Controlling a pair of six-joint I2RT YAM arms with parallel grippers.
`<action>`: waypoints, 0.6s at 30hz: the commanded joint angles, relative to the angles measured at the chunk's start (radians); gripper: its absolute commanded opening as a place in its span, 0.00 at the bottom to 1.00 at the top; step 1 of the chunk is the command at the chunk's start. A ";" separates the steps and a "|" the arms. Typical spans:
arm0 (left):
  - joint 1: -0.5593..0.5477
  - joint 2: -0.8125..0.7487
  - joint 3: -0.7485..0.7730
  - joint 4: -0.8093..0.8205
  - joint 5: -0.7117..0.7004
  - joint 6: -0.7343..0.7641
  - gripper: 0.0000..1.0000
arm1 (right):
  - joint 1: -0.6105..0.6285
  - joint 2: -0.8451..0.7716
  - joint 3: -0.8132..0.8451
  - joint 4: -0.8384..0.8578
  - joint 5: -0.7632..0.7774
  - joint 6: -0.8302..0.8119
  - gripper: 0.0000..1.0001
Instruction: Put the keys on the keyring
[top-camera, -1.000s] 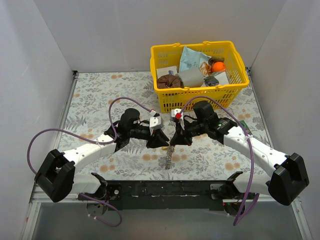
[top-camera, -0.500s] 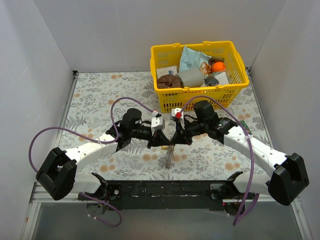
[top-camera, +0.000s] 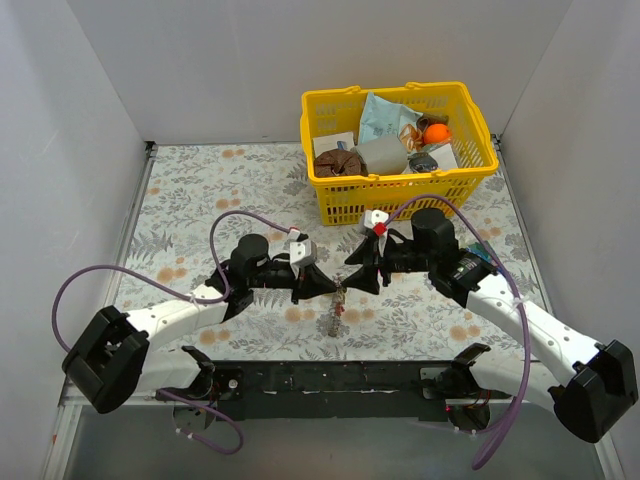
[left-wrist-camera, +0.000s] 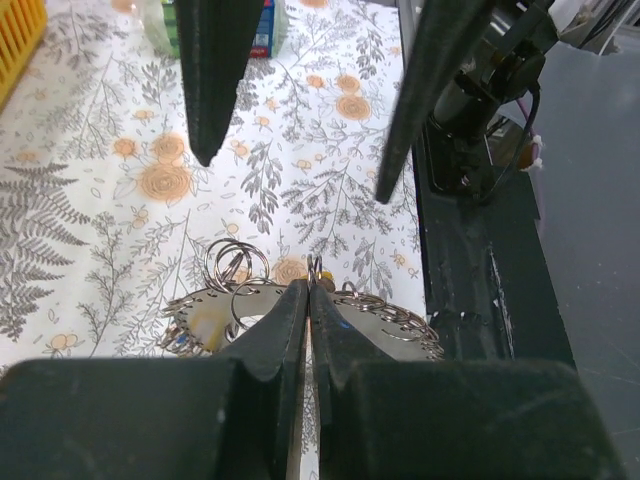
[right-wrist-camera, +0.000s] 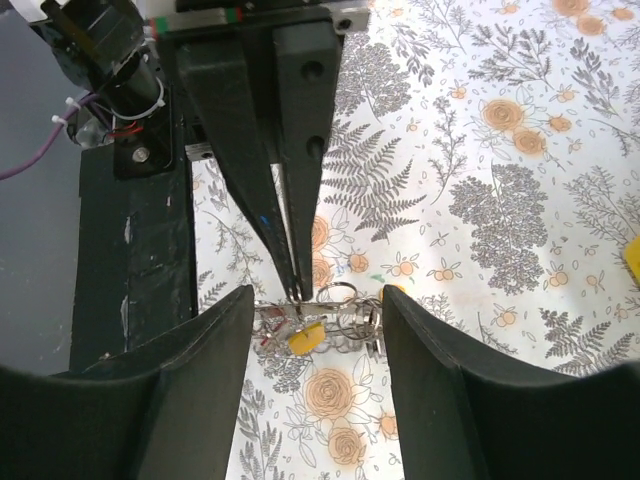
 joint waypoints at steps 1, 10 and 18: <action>-0.004 -0.060 -0.045 0.247 -0.023 -0.079 0.00 | -0.031 -0.015 -0.022 0.085 -0.061 0.037 0.61; -0.004 -0.102 -0.131 0.473 -0.035 -0.141 0.00 | -0.038 -0.012 -0.035 0.122 -0.194 0.031 0.54; -0.004 -0.102 -0.166 0.614 -0.032 -0.185 0.00 | -0.038 0.000 -0.021 0.125 -0.243 0.031 0.52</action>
